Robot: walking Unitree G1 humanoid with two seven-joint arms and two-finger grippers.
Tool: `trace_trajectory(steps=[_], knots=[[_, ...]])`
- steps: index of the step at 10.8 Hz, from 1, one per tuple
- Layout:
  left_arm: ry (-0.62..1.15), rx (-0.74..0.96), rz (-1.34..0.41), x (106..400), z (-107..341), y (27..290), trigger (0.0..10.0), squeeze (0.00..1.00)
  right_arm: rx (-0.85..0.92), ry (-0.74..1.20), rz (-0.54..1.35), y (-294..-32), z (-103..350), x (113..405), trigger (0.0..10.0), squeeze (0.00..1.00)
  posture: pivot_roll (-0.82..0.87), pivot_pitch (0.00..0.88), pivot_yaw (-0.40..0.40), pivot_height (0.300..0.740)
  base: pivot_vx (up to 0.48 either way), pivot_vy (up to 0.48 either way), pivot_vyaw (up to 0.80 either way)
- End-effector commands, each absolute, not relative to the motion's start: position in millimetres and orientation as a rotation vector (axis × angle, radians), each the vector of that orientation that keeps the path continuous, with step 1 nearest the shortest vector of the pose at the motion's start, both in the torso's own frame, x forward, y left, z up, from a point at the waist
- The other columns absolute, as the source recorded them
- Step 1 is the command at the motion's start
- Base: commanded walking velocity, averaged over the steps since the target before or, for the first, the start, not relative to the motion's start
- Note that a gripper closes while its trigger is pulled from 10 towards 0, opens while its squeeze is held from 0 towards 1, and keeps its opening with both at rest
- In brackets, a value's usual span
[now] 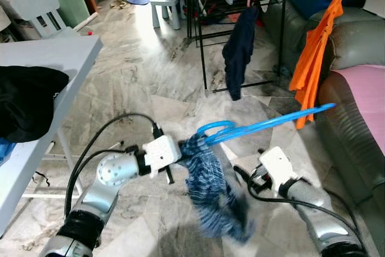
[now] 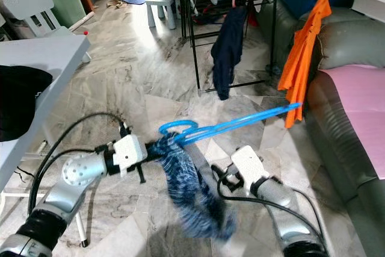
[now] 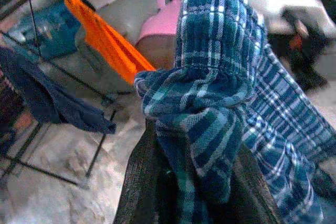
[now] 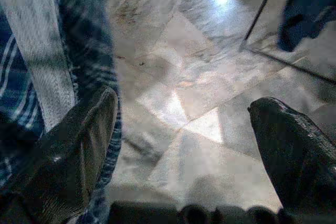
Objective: Hang hanger
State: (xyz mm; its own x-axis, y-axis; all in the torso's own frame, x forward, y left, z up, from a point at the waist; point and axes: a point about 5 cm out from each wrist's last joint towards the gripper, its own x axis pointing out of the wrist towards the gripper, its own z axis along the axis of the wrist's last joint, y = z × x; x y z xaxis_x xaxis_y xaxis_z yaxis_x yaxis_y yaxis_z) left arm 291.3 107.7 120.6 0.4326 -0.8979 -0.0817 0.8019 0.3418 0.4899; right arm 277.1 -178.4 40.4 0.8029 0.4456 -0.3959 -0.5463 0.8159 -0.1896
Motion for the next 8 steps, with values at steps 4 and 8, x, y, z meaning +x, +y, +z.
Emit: trace_trajectory(steps=[4,8], knots=[[-0.299,0.525,-1.131,293,143,98,0.0,0.0,-0.302,0.359,0.727,-146,33,274,10.0,0.0,-0.1,0.064,0.096,0.74,0.0,0.0,0.0],[-0.294,0.539,-1.104,296,145,101,0.0,0.0,-0.309,0.33,0.668,-148,36,280,10.0,0.0,-0.1,0.069,0.105,0.74,0.0,0.0,0.0]])
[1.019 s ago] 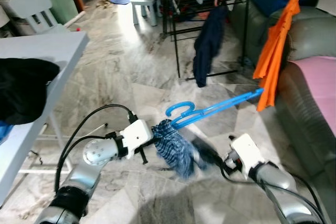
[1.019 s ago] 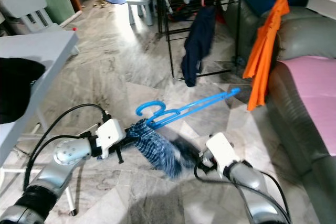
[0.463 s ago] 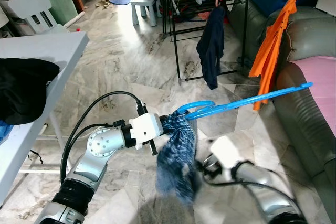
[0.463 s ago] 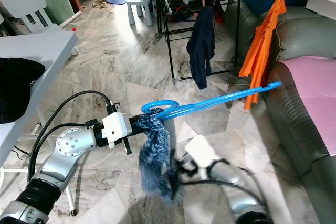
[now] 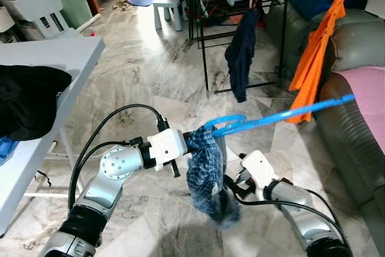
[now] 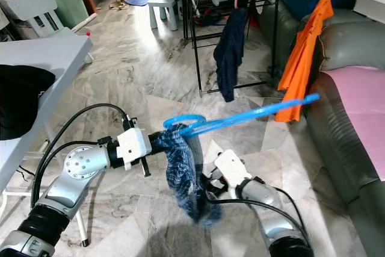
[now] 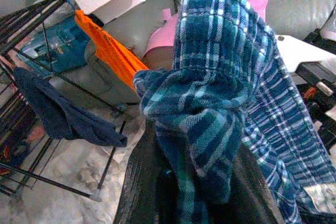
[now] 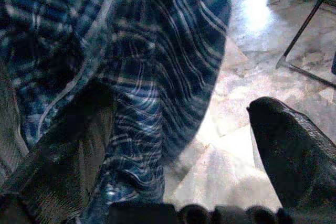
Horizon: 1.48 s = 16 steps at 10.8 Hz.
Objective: Hang hanger
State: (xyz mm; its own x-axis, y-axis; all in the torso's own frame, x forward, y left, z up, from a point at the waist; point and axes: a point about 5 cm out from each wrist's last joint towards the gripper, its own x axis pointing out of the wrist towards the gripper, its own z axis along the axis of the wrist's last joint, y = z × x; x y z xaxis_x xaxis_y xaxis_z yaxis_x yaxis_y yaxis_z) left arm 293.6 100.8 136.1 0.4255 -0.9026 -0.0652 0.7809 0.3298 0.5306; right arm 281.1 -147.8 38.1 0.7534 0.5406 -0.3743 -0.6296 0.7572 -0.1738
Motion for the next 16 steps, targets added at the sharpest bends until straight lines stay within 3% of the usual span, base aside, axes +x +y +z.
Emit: trace_trajectory(steps=[1,3,7,12,16], knots=[[-0.265,0.584,-1.115,296,140,105,0.0,0.0,-0.297,0.231,0.636,-143,52,287,10.0,0.0,-0.1,0.072,0.105,0.74,0.0,0.0,0.0],[-0.189,0.611,-1.081,298,126,114,0.0,0.0,-0.309,0.127,0.539,-151,73,296,10.0,0.0,-0.1,0.073,0.105,0.74,0.0,0.0,0.0],[-0.187,0.592,-1.017,303,120,115,0.0,0.0,-0.332,0.267,0.795,-154,61,266,10.0,0.0,-0.11,0.072,0.099,0.74,0.0,0.0,0.0],[-0.279,0.535,-1.087,293,139,111,0.0,0.0,-0.364,0.222,0.674,-159,68,289,10.0,0.0,-0.09,0.072,0.09,0.74,0.0,0.0,0.0],[-0.212,0.63,-0.988,305,129,124,0.0,0.0,-0.155,0.225,0.862,-156,79,270,10.0,0.0,-0.09,0.073,0.095,0.74,0.0,0.0,0.0]])
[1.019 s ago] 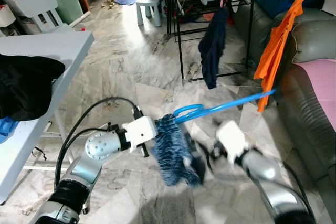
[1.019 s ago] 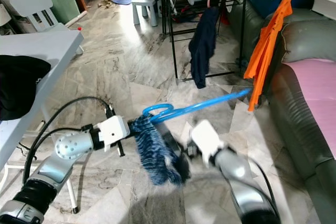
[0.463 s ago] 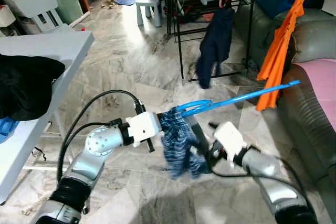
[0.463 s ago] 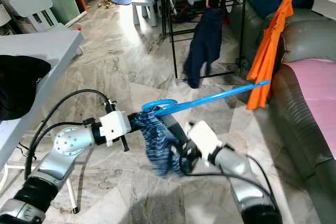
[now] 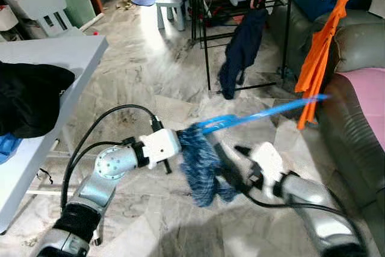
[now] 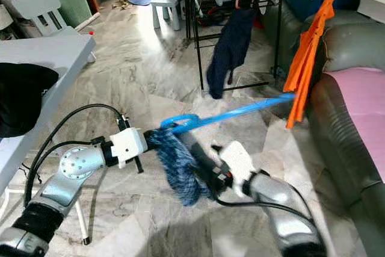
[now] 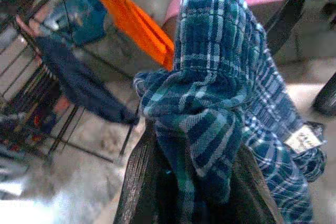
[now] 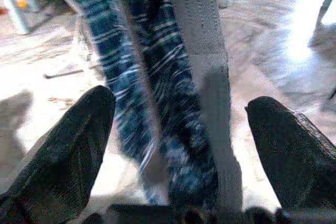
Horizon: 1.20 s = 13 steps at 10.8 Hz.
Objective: Hang hanger
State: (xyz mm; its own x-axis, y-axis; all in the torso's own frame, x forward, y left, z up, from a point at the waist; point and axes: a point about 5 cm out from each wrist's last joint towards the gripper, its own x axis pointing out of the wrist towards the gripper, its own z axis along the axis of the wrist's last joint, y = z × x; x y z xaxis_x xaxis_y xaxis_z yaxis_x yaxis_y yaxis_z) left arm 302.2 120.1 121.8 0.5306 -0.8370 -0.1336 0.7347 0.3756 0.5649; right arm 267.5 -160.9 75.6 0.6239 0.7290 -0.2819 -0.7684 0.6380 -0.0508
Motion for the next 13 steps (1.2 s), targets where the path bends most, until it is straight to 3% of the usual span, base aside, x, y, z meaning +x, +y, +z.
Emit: trace_trajectory(steps=[1,4,7,9,13], knots=[[-0.207,0.642,-0.993,305,127,124,0.0,0.0,-0.166,0.252,0.888,-164,78,265,10.0,0.0,-0.1,0.073,0.098,0.74,0.0,0.0,0.0],[-0.23,0.629,-1.044,299,127,118,0.0,0.0,-0.25,0.263,0.775,-176,73,276,10.0,0.0,-0.1,0.073,0.102,0.74,0.0,0.0,0.0],[-0.29,0.594,-1.065,295,138,114,0.0,0.0,-0.239,0.279,0.776,-157,60,281,10.0,0.0,-0.08,0.072,0.099,0.74,0.0,0.0,0.0],[-0.365,0.452,-1.073,287,162,109,0.0,0.0,-0.27,0.328,0.692,-150,40,286,10.0,0.0,-0.07,0.072,0.092,0.74,0.0,0.0,0.0],[-0.431,0.351,-0.942,296,200,126,0.0,0.0,-0.237,0.488,0.487,-168,8,283,10.0,0.0,-0.05,0.07,0.075,0.74,0.0,0.0,0.0]])
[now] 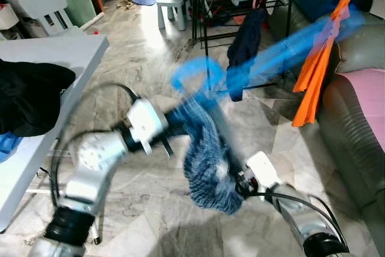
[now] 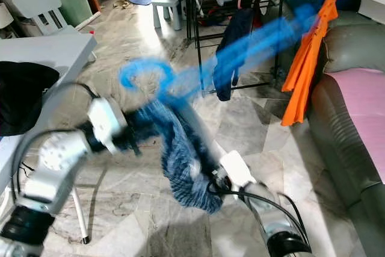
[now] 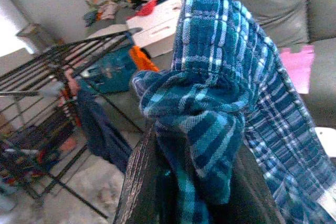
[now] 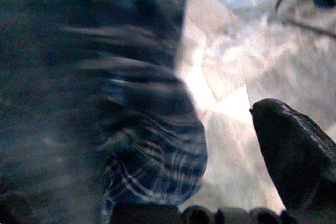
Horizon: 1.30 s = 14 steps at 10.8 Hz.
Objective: Hang hanger
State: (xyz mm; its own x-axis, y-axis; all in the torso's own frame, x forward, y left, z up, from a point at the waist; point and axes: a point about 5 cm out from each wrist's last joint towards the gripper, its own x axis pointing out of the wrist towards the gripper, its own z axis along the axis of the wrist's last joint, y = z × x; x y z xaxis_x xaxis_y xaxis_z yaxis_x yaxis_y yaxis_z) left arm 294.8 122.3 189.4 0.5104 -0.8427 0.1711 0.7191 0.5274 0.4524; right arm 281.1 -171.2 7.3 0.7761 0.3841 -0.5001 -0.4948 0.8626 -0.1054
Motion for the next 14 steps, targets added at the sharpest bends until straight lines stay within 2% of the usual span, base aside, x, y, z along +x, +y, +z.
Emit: trace_trajectory(steps=[1,4,5,6,7,8,10,11,14], knots=[[-0.431,0.386,-0.873,303,201,138,0.0,0.0,-0.188,0.568,0.407,-178,-5,273,0.0,0.0,-0.05,0.072,0.075,0.74,0.0,0.0,0.0],[-0.407,0.4,-0.814,307,201,151,0.0,0.0,-0.071,0.651,0.199,-216,-17,259,0.0,0.0,-0.06,0.077,0.074,0.74,0.0,0.0,0.0],[-0.372,0.474,-0.831,306,191,154,0.0,0.0,-0.005,0.591,0.023,-251,0,267,0.0,0.0,-0.08,0.077,0.074,0.74,0.0,0.0,0.0],[-0.357,0.505,-0.856,303,184,153,0.0,0.0,0.011,0.542,-0.04,-267,14,276,0.0,0.0,-0.08,0.077,0.073,0.74,0.0,0.0,0.0],[-0.306,0.461,-0.882,299,168,151,0.0,0.0,0.075,0.385,-0.183,-295,60,303,0.0,0.0,-0.1,0.077,0.073,0.74,0.0,0.0,0.0],[-0.259,0.455,-0.913,295,155,149,0.0,0.0,0.087,0.29,-0.22,-303,90,319,0.0,0.0,-0.11,0.076,0.075,0.74,0.0,0.0,0.0],[-0.17,0.416,-1.02,283,131,143,0.0,0.0,0.039,0.166,-0.189,-298,146,353,0.0,0.0,-0.11,0.07,0.073,0.74,0.0,0.0,0.0],[-0.149,0.4,-1.073,278,126,137,0.0,0.0,-0.02,0.157,-0.193,-299,159,360,0.0,0.0,-0.1,0.066,0.067,0.74,0.0,0.0,0.0],[-0.003,0.462,-1.137,268,94,137,0.0,0.0,-0.015,0.062,-0.163,-290,195,374,0.0,0.0,-0.1,0.056,0.059,0.74,0.0,0.0,0.0]])
